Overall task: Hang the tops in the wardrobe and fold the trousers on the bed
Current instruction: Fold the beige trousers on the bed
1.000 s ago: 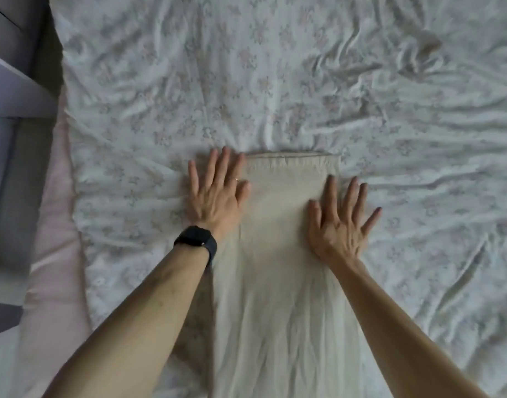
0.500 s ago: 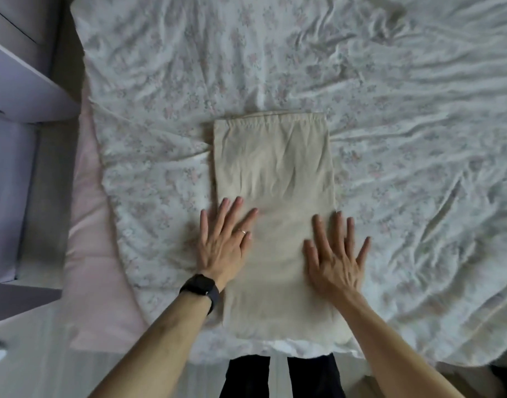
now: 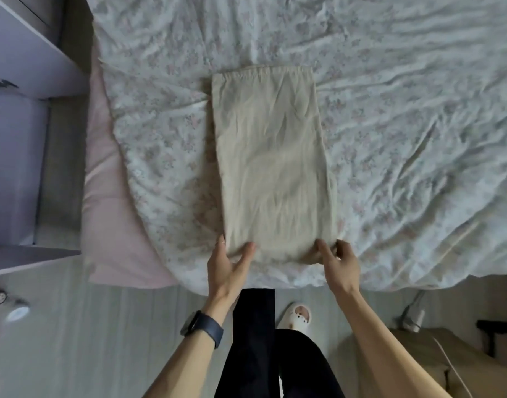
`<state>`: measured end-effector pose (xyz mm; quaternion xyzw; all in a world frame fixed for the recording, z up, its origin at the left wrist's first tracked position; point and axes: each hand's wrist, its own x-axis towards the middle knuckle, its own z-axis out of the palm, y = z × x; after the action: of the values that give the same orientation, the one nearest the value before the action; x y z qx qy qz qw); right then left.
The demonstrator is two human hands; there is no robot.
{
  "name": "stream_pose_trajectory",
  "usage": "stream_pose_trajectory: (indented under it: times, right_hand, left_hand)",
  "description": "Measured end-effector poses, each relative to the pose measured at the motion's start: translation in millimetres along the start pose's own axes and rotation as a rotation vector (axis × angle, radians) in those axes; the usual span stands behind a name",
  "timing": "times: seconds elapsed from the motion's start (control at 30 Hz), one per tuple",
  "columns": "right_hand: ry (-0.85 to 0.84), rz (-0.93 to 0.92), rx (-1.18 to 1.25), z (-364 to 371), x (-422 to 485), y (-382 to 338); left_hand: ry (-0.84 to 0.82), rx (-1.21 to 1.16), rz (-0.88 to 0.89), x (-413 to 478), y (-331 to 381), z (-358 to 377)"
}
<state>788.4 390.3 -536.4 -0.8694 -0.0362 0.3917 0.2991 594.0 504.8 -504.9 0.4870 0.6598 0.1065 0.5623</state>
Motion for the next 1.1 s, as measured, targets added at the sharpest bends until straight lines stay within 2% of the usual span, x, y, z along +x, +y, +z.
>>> stream_pose_trajectory:
  times: [0.1, 0.17, 0.3, 0.4, 0.43, 0.5, 0.53, 0.57, 0.63, 0.7, 0.8, 0.93, 1.1]
  right_hand:
    - [-0.020, -0.023, -0.065, -7, 4, 6]
    - [-0.045, -0.064, -0.166, -8, 10, 13]
    - [0.021, -0.121, -0.285, -8, 18, 24]
    - [0.098, -0.084, -0.248, -2, 6, 27]
    - [0.147, -0.106, -0.205, -3, 0, 24]
    - [0.249, -0.260, -0.256, 2, -15, 28]
    - [0.279, -0.402, -0.350, 6, -20, 28]
    - [0.260, -0.556, -0.458, 11, -26, 27]
    - [0.100, -0.870, -0.657, 24, -25, 22]
    - [-0.074, -1.039, -0.832, 32, -9, 27]
    - [-0.124, -0.956, -1.083, 23, 29, 48]
    - [0.019, -0.882, -1.143, 4, 34, 65]
    - [0.116, -1.113, -1.073, 8, 12, 77]
  left_hand:
    - [0.059, -0.001, 0.005, -4, -12, -3]
    - [0.070, 0.085, 0.019, 0, -20, -7]
    - [0.149, 0.131, 0.005, 8, -25, -14]
    - [0.273, 0.081, -0.050, 3, -22, -9]
    - [0.343, 0.128, -0.009, -1, -19, -2]
    - [0.492, 0.441, 0.239, -16, -20, 16]
    - [0.495, 0.617, 0.413, -20, -20, 25]
    - [0.401, 0.786, 0.589, -23, -21, 33]
    - [0.132, 1.089, 0.865, -13, -26, 47]
    - [-0.012, 1.281, 0.905, 4, -41, 47]
    - [-0.051, 1.341, 0.830, 40, -61, 31]
    - [-0.008, 1.461, 0.880, 54, -68, 7]
    - [0.124, 1.449, 1.118, 27, -88, -1]
